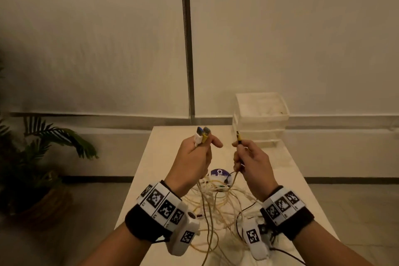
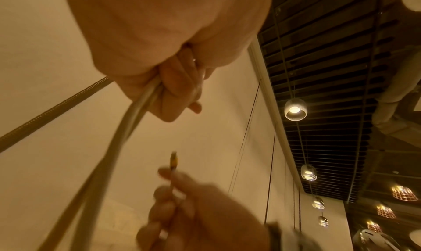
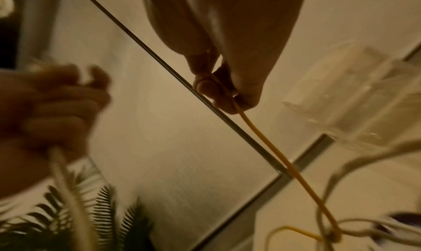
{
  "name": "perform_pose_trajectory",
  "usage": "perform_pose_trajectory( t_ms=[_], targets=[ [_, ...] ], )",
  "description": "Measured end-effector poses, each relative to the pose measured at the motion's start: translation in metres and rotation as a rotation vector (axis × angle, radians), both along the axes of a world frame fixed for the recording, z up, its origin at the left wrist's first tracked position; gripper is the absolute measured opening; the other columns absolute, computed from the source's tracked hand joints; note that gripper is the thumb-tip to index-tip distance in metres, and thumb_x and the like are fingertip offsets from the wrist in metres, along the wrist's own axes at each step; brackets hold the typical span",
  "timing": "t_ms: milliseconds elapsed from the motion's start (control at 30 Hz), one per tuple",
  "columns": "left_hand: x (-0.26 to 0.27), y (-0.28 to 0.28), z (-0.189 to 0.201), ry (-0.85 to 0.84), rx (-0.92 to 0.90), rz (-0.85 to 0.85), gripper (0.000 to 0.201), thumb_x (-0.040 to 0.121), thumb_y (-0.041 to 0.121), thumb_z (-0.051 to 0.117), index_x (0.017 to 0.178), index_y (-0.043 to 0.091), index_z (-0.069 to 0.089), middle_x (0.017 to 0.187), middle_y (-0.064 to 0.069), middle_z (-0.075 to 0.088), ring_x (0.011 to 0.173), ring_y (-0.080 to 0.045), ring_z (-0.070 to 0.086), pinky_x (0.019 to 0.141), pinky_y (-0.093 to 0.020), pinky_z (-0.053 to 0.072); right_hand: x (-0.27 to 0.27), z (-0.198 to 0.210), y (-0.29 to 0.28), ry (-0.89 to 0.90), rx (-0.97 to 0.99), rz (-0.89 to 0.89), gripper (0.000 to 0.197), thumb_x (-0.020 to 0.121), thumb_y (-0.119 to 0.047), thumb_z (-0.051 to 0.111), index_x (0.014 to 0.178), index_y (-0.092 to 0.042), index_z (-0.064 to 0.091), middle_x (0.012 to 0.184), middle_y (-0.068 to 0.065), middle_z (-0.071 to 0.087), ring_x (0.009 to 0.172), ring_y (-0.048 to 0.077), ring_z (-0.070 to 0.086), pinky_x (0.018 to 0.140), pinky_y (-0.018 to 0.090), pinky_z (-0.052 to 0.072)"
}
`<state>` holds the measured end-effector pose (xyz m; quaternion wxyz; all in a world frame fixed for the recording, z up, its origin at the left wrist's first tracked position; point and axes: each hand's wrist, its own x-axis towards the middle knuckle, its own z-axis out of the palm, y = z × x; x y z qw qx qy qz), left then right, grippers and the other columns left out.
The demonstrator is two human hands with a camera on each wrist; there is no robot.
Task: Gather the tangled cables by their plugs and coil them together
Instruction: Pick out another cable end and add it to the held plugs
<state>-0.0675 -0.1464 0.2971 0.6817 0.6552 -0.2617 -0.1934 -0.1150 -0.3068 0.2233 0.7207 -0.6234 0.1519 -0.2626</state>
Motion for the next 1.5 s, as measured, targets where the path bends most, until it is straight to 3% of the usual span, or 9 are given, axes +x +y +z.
perform_pose_trajectory(
  t_ms=[233, 367, 533, 900, 1067, 1200, 1267, 1367, 1500],
  targets=[
    [0.001, -0.035, 0.006, -0.038, 0.006, -0.001, 0.036, 0.104, 0.034, 0.042, 0.117, 0.009, 0.063, 0.055, 0.001, 0.044, 0.048, -0.014, 0.035, 0.044, -0.023, 0.027, -0.007, 0.061, 0.021, -0.157, -0.042, 0.196, 0.021, 0.097, -0.005, 0.046, 0.088, -0.002, 0.065, 0.066, 0.005, 0.057, 0.058, 0.015, 0.043, 0.056, 0.028, 0.037],
    [0.0, -0.041, 0.009, 0.004, -0.007, -0.05, 0.031, 0.103, 0.036, 0.043, 0.119, 0.022, 0.066, 0.072, -0.001, 0.057, 0.058, -0.011, 0.047, 0.044, -0.021, 0.031, -0.012, 0.073, 0.024, -0.157, -0.256, 0.082, 0.019, 0.094, -0.012, 0.056, 0.094, -0.017, 0.074, 0.071, -0.002, 0.069, 0.06, 0.009, 0.058, 0.06, 0.027, 0.049],
    [-0.001, -0.042, 0.014, 0.092, -0.011, -0.12, 0.041, 0.091, 0.055, 0.045, 0.118, 0.033, 0.066, 0.094, -0.002, 0.064, 0.07, -0.012, 0.053, 0.045, -0.021, 0.03, -0.016, 0.082, 0.023, -0.191, -0.196, 0.06, 0.013, 0.086, -0.019, 0.065, 0.088, -0.025, 0.076, 0.077, 0.007, 0.076, 0.067, 0.021, 0.072, 0.064, 0.032, 0.059],
    [0.003, -0.052, 0.01, 0.064, -0.039, -0.16, 0.042, 0.091, 0.05, 0.049, 0.12, 0.023, 0.065, 0.077, 0.003, 0.06, 0.055, -0.007, 0.04, 0.046, -0.022, 0.03, -0.008, 0.07, 0.008, -0.075, -0.361, -0.006, 0.016, 0.083, -0.006, 0.067, 0.083, -0.017, 0.078, 0.067, 0.002, 0.073, 0.06, 0.016, 0.069, 0.063, 0.034, 0.059],
    [0.01, -0.057, 0.012, 0.033, -0.014, 0.06, 0.04, 0.103, 0.036, 0.041, 0.093, 0.007, 0.067, 0.072, -0.008, 0.061, 0.064, -0.025, 0.047, 0.052, -0.028, 0.034, -0.005, 0.065, 0.005, -0.081, -0.383, 0.081, 0.019, 0.084, -0.006, 0.067, 0.096, -0.018, 0.076, 0.075, -0.001, 0.074, 0.061, 0.011, 0.069, 0.058, 0.025, 0.056],
    [0.031, -0.047, 0.029, -0.019, -0.109, 0.251, 0.043, 0.104, 0.034, 0.034, 0.068, 0.014, 0.046, 0.066, -0.001, 0.052, 0.069, -0.022, 0.05, 0.065, -0.035, 0.042, -0.002, 0.04, -0.004, 0.004, -0.399, 0.253, 0.016, 0.086, -0.005, 0.066, 0.098, -0.014, 0.071, 0.076, 0.007, 0.07, 0.062, 0.019, 0.065, 0.058, 0.028, 0.056],
    [0.036, -0.038, 0.043, 0.018, -0.233, 0.238, 0.045, 0.104, 0.037, 0.032, 0.066, 0.015, 0.04, 0.062, -0.002, 0.042, 0.057, -0.02, 0.047, 0.057, -0.033, 0.045, -0.004, 0.02, -0.012, 0.086, -0.403, 0.389, 0.005, 0.089, -0.008, 0.064, 0.091, -0.012, 0.067, 0.068, 0.003, 0.066, 0.058, 0.017, 0.062, 0.057, 0.026, 0.052],
    [0.047, -0.019, 0.065, 0.028, -0.403, 0.271, 0.046, 0.101, 0.046, 0.034, 0.063, 0.019, 0.037, 0.056, 0.004, 0.03, 0.045, -0.01, 0.027, 0.042, -0.023, 0.022, -0.006, -0.015, -0.028, 0.178, -0.492, 0.51, 0.016, 0.094, -0.016, 0.058, 0.081, -0.012, 0.065, 0.062, -0.002, 0.06, 0.057, 0.011, 0.056, 0.059, 0.028, 0.049],
    [0.051, -0.002, 0.074, -0.083, -0.315, 0.227, 0.041, 0.102, 0.039, 0.037, 0.067, 0.021, 0.045, 0.056, 0.006, 0.035, 0.042, -0.009, 0.027, 0.039, -0.021, 0.019, -0.008, -0.051, -0.044, 0.289, -0.631, 0.489, 0.028, 0.098, -0.02, 0.052, 0.071, -0.018, 0.06, 0.06, -0.002, 0.056, 0.056, 0.008, 0.053, 0.064, 0.034, 0.048]
  ],
)
